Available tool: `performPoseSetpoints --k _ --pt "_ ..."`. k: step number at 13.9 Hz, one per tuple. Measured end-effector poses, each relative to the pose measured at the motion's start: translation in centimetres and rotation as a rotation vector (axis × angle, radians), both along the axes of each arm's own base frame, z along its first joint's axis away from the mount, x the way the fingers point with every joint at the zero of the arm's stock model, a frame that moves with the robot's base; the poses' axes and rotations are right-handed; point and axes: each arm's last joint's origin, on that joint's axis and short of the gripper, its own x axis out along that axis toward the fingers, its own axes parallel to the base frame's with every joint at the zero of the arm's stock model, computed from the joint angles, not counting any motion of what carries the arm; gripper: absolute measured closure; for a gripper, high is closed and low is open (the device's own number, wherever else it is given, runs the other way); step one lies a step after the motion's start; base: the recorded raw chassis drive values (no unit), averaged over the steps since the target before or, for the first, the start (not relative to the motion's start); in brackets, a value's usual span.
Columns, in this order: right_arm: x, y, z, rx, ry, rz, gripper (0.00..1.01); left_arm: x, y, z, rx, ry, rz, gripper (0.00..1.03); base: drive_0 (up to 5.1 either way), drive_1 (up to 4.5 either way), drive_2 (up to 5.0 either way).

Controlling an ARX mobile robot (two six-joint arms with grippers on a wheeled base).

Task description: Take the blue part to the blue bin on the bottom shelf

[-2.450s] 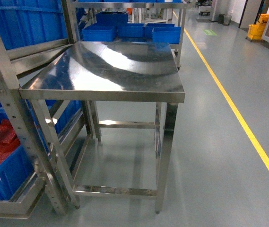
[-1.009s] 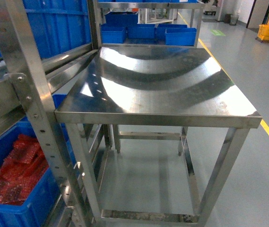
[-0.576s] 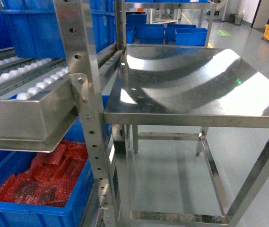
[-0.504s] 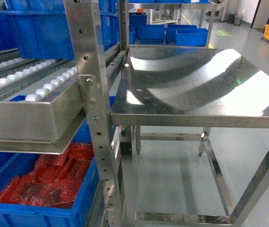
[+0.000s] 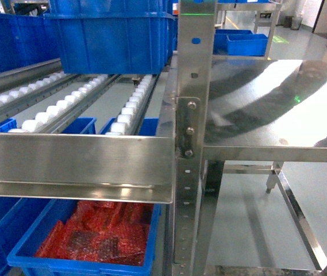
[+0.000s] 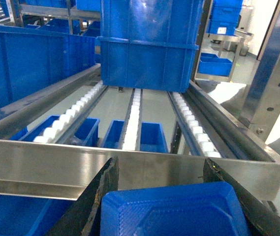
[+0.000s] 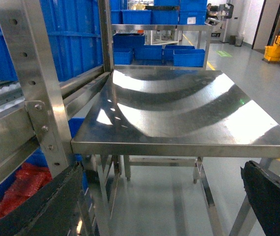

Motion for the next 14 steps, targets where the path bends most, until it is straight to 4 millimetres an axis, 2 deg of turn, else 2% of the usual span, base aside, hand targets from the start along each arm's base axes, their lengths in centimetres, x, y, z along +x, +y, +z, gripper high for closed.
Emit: performPoseSetpoints --k 14 --pt "0.0 0.0 -0.01 0.0 0.002 0.0 0.03 0.0 0.0 0.0 0.0 0.0 0.0 0.6 -4.8 3.51 1.4"
